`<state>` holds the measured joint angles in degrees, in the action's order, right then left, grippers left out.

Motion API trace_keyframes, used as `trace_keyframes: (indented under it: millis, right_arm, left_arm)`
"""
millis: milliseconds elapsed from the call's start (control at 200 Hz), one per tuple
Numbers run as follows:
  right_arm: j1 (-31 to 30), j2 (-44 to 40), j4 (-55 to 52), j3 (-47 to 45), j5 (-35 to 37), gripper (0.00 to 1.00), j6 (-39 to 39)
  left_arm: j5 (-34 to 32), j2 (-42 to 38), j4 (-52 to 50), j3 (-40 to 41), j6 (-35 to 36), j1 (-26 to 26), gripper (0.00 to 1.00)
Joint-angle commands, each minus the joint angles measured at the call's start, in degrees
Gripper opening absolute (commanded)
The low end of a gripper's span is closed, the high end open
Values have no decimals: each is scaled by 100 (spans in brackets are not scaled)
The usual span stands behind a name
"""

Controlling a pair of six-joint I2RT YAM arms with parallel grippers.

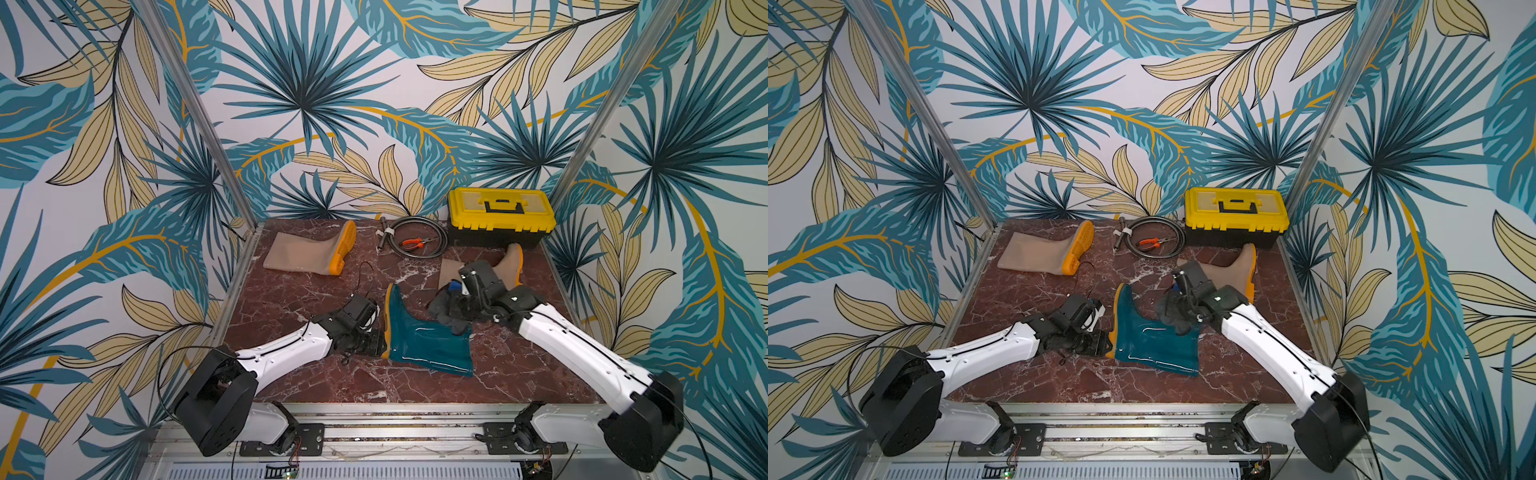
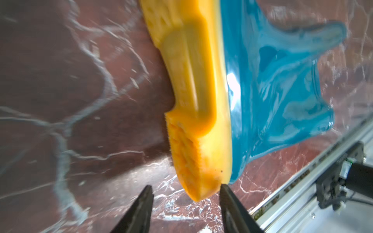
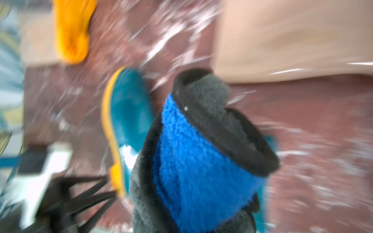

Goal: Wipe the rubber boots with a cloth
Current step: Place the cleaning item at the center of the board.

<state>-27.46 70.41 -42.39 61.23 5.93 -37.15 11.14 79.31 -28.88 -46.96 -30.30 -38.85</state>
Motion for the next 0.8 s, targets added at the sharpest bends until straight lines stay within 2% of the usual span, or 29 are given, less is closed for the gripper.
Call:
trace_keyframes:
  millis: [0,145,330,536,566,586,636,676,731,796]
  right_arm:
    - [459,-396,-1062,-566,645,0,219]
    - [1033,-792,-1123,-1136,680,0,217]
    - [1506,-897,-1074,-1560,794,0,303]
    - [1843,-899,-917,-1784,704,0,427]
    - [1870,-892,-882,-1806,660,8,442]
    - [1891,-886,-863,-1814,615,16,445]
    - [1918,-873,-848,-1806,496,44,429]
    - [1916,-895,-857,-1779,413,61,409]
    - [1920,-958,-901,-1716,311,74,361]
    - [1919,-1113,-988,-1620,272,79,337]
  left_arm:
    - [-757,-369,-574,-604,601,25,62]
    - [-1359,-485,-557,-886,966,-239,63]
    - [-1964,-267,-548,-1418,1426,-1177,64]
    - [-2194,288,-381,-1754,1947,-2045,65]
    - [-2210,402,-320,-1807,2036,-2180,66]
    - [-2231,493,-284,-1842,2092,-2267,66]
    - [-2294,727,-211,-1978,2223,-2468,67]
    - [-2377,924,-171,-2095,2334,-2627,67]
    - [-2448,1189,-108,-2280,2498,-2815,68]
    - [-2532,1495,-3,-2457,2660,-3002,70]
